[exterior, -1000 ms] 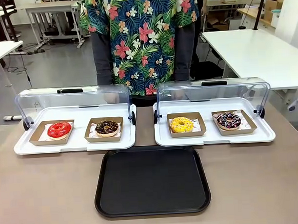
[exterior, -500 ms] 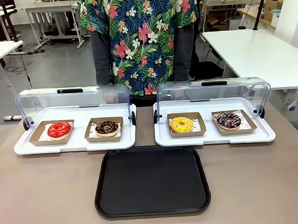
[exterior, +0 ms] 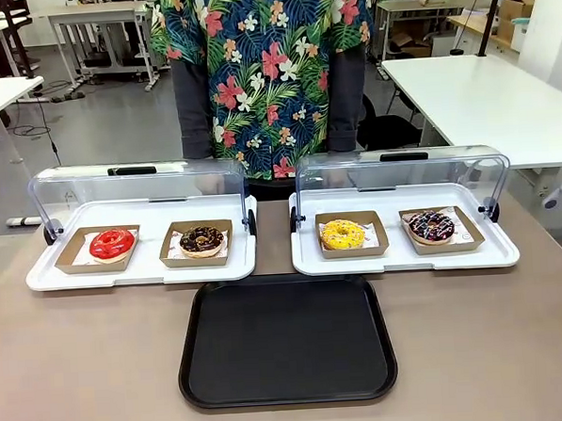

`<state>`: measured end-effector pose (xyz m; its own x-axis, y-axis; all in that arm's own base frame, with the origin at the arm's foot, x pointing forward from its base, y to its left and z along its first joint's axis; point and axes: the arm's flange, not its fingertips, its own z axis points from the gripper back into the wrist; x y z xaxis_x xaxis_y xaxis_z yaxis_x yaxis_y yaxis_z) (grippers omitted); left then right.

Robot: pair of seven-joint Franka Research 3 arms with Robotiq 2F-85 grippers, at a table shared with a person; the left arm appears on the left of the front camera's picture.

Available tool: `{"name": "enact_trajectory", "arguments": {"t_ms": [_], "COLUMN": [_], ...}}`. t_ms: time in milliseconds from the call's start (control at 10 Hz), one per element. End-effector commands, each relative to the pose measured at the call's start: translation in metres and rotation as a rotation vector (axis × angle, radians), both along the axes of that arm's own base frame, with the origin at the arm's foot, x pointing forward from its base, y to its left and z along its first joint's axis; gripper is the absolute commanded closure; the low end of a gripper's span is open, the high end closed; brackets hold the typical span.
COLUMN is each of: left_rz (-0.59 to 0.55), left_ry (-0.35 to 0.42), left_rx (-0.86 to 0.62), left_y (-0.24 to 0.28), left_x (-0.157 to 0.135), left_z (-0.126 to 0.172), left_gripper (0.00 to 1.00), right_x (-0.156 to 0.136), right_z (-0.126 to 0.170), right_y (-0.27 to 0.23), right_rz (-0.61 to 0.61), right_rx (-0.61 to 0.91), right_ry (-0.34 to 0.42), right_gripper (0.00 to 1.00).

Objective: Move the fourth donut from the left to the tray.
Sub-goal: Pick up the Paper togo box containing the Donut indicated by the person and place it on the Handle tray.

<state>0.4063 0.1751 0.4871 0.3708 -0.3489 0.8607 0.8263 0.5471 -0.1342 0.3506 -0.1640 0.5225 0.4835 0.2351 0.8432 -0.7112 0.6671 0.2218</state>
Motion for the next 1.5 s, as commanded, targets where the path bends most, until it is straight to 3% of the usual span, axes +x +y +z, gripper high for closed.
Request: {"name": "enact_trajectory", "arguments": {"t_ms": [0,1400], "left_rz": [0.001,0.001], "left_ry": [-0.01,-0.01], "left_rx": [-0.024,-0.024], "left_y": [-0.0011,-0.0011], "left_x": [0.0007,0.0007], "left_z": [0.0011,0.0011], "left_gripper": [0.0,0.0], "right_x": [0.0043,0.0043], "right_z": [0.0022,0.0022], "right_y": [-0.0004,-0.0004], "right_rz": [0.01,0.01], "right_rx": [0.011,0.011], "right_ry": [-0.037,-0.037], "right_gripper": [0.0,0.0]}}
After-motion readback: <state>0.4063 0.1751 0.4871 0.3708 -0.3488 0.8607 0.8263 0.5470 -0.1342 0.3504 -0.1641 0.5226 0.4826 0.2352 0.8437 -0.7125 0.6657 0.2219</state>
